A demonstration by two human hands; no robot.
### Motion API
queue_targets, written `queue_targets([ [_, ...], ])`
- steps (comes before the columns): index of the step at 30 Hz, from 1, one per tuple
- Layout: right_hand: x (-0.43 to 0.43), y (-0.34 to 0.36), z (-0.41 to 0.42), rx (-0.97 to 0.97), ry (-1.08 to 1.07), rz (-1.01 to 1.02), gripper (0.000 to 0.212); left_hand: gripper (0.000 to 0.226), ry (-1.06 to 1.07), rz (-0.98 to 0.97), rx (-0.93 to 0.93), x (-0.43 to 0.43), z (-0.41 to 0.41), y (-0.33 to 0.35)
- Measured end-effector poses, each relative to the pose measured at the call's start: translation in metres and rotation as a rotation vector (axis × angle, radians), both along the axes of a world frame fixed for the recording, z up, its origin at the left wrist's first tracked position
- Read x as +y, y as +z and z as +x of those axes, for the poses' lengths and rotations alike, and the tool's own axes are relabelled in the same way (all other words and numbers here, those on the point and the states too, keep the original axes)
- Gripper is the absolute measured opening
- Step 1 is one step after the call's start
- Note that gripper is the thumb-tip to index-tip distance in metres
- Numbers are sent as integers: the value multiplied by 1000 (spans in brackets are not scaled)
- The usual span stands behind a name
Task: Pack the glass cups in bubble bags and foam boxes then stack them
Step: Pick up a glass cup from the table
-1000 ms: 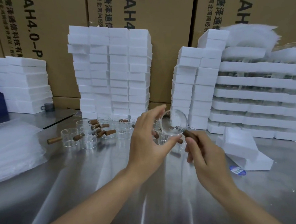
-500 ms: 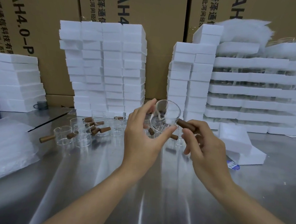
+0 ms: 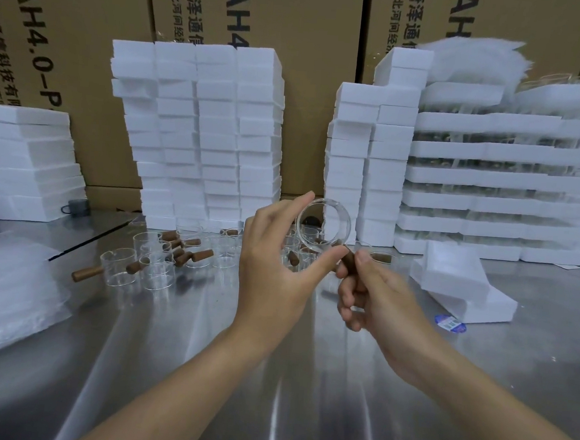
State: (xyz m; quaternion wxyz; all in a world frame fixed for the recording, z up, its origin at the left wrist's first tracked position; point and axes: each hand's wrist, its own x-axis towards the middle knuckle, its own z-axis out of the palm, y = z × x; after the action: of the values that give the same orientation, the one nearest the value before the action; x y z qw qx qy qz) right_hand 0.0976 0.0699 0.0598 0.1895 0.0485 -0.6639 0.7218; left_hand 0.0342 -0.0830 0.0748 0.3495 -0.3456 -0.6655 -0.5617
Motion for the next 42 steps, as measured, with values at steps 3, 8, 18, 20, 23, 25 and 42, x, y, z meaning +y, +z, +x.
queue_targets([
  [3, 0, 1, 0, -9, 0, -11, 48, 68, -3, -8, -7, 0, 1, 1],
  [8, 3, 4, 1, -4, -26, -1, 49, 64, -25, 54, -48, 0, 0, 3],
  [18, 4, -9, 2, 271, -333, 502, 72, 57, -836, 586, -1078, 15, 11, 3],
  [20, 7, -12, 0, 296, -359, 561, 75, 61, -930, 632, -1248, 17, 13, 0],
  [23, 10, -14, -3, 313, -417, 609, 74, 70, -959, 550, -1343, 20, 16, -5],
  [25, 12, -14, -5, 325, -449, 612, 73, 71, -982, 507, -1354, 22, 16, -8],
  [42, 25, -10, -5, 370, -586, 774, 69, 68, -781, 257, -1226, 28, 10, -16],
])
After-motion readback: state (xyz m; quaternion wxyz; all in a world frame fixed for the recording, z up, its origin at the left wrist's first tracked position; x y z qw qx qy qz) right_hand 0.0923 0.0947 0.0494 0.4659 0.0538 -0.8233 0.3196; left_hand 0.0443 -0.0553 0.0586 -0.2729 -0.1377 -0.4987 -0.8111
